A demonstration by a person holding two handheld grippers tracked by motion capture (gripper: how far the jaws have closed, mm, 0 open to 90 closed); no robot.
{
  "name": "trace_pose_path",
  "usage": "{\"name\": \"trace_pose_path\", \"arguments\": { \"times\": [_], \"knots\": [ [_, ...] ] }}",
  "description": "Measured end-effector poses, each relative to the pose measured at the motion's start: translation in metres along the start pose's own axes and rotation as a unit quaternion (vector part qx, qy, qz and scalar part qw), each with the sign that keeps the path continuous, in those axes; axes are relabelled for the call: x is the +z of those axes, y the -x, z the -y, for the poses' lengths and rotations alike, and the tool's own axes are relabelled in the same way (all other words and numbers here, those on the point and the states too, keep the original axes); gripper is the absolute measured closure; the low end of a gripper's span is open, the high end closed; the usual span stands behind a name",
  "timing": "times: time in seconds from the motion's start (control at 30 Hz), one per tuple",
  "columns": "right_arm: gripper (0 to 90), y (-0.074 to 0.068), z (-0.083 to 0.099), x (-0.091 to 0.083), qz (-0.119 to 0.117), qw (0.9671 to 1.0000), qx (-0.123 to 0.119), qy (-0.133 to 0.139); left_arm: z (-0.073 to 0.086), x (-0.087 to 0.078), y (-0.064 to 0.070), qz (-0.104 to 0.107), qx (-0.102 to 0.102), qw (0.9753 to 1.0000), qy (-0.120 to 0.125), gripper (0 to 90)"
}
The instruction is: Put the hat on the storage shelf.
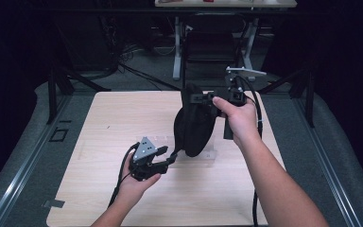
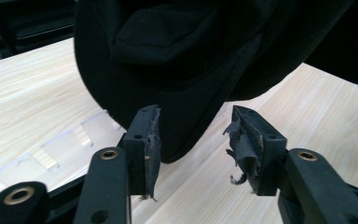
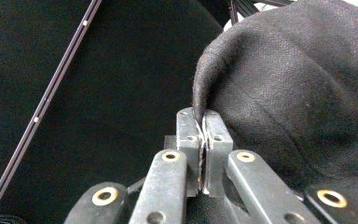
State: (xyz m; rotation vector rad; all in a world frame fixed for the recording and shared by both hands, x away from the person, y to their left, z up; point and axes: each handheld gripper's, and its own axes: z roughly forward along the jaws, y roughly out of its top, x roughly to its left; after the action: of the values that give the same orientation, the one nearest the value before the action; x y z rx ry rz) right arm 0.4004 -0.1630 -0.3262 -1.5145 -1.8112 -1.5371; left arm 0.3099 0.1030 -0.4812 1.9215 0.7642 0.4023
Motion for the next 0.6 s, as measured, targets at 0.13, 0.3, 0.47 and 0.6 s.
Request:
{"name": "trace_pose_path", "arguments": {
  "times": [0.13, 0.3, 0.47, 0.6],
  "knots": [
    [87.7, -0.001, 0.0, 0.0, 0.001, 1.0, 0.0, 0.0, -0.001, 0.01, 0.004, -0.003, 0.012, 0.9998, -0.014, 63.2],
    [87.6, 0.0, 0.001, -0.001, -0.001, 1.0, 0.001, 0.001, 0.0, 0.015, 0.006, -0.023, 0.03, 0.9991, -0.021, 72.6],
    [87.4, 0.0, 0.001, -0.002, 0.0, 1.0, 0.001, 0.003, 0.0, 0.015, 0.008, -0.031, 0.054, 0.9979, -0.021, 77.9],
    [87.0, 0.0, 0.002, -0.002, -0.002, 1.0, 0.001, 0.002, 0.0, 0.014, 0.008, -0.032, 0.056, 0.9976, -0.021, 79.3]
  ]
}}
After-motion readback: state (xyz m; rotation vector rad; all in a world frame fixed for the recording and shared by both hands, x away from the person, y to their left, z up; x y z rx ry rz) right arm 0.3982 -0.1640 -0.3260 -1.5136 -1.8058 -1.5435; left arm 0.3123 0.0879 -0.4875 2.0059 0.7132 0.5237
